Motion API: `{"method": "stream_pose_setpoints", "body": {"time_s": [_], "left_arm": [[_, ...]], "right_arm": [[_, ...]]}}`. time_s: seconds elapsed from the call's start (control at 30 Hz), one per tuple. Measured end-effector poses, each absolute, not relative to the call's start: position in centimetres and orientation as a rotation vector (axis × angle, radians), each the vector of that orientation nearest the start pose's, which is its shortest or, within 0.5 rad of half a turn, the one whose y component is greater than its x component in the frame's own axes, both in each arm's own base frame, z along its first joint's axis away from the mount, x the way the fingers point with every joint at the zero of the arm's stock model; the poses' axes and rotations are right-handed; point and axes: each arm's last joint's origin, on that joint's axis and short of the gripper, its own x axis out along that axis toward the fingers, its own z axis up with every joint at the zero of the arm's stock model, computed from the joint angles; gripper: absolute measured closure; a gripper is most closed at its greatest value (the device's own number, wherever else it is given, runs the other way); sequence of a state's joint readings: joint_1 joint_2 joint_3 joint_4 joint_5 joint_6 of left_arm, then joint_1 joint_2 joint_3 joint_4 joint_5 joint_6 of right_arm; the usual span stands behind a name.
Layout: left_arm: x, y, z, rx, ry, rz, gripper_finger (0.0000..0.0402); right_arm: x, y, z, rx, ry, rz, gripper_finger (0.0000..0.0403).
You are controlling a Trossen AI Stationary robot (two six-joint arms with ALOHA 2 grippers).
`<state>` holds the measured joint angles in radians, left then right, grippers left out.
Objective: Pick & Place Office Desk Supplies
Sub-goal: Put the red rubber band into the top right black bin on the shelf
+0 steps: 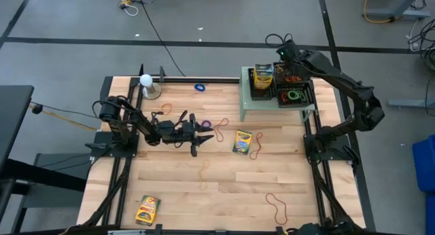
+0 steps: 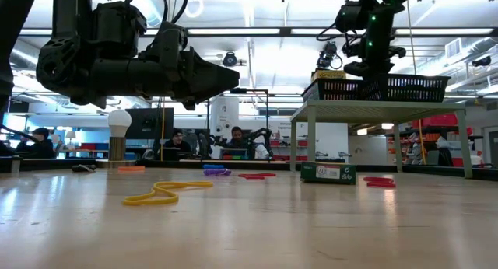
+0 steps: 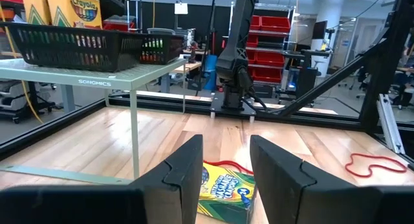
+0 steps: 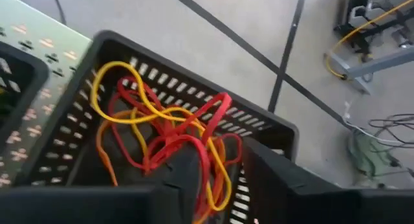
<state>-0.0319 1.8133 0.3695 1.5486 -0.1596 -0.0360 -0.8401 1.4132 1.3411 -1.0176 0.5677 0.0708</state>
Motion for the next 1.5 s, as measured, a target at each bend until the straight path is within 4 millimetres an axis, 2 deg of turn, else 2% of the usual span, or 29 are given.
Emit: {"method": "stream_pose_setpoints", "body": {"time_s": [0.17,0.4,0.57,0.73,0.87,1.03,1.23,1.5], "left_arm": [[27.0,-0.4,13.4,-0.045,-0.106,0.125,0.0266],[27.0,-0.4,13.0,-0.043,-0.064,0.123,0.0266],[27.0,-0.4,12.9,-0.042,-0.055,0.123,0.0266],[27.0,-0.4,12.9,-0.042,-0.055,0.123,0.0266],[27.0,-0.4,12.9,-0.042,-0.055,0.123,0.0266],[27.0,-0.4,12.7,-0.040,-0.034,0.124,0.0266],[27.1,-0.4,12.8,-0.040,-0.036,0.124,0.0266],[28.8,-0.5,14.2,-0.130,-0.107,0.117,0.0267]], "right_arm": [[16.7,-21.0,32.8,0.169,1.119,-1.388,0.0220],[15.7,-19.3,36.2,0.129,1.005,-1.430,0.0181],[15.2,-16.5,39.1,0.129,0.853,-1.340,0.0199],[15.1,-12.8,39.8,0.128,0.761,-1.201,0.0259],[15.2,-9.8,38.9,0.114,0.707,-1.088,0.0322],[15.5,-6.4,36.2,0.104,0.641,-0.928,0.0393],[16.9,-2.7,33.3,0.069,0.541,-0.703,0.0383],[18.9,1.5,29.2,0.060,0.392,-0.470,0.0399]]}}
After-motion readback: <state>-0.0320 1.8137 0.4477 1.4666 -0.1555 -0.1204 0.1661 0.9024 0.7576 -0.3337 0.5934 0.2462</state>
